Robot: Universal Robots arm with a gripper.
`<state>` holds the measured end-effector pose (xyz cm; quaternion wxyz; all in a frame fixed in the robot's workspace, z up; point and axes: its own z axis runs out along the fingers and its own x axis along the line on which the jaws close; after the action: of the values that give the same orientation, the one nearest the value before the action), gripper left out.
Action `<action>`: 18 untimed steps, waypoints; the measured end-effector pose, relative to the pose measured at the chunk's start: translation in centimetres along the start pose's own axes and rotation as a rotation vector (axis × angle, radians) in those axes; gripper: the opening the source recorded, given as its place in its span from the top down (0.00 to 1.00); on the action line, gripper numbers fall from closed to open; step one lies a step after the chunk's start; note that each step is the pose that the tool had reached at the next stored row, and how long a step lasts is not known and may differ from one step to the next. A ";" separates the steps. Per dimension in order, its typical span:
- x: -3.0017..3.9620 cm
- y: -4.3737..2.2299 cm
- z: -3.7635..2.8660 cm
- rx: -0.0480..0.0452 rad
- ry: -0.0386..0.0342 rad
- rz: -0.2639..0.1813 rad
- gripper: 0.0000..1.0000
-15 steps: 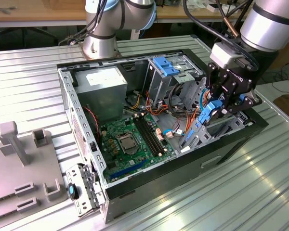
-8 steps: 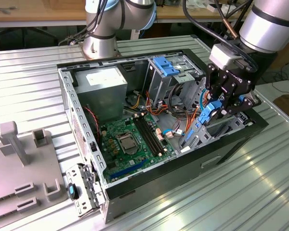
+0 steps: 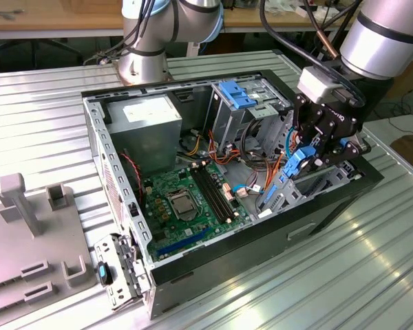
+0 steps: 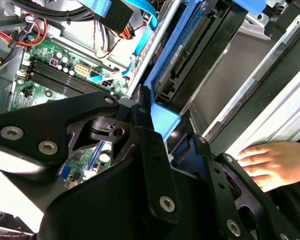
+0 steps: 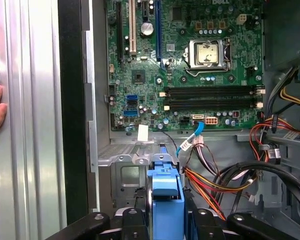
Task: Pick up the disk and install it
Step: 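Insert the disk into the insertion slot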
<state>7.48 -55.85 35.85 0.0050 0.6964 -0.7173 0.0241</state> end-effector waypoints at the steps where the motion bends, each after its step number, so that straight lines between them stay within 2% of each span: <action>1: 0.00 0.00 0.06 0.0000 -0.0001 0.000 0.63; 7: -0.01 0.01 0.37 0.0000 -0.0001 0.000 0.63; 16: -0.01 0.01 0.40 0.0000 -0.0003 0.000 0.63; 17: -0.01 -0.01 0.40 0.0004 -0.0003 0.000 0.62; 18: -0.01 0.00 0.40 0.0000 -0.0005 0.000 0.56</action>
<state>7.49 -55.86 35.45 0.0048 0.6965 -0.7172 0.0239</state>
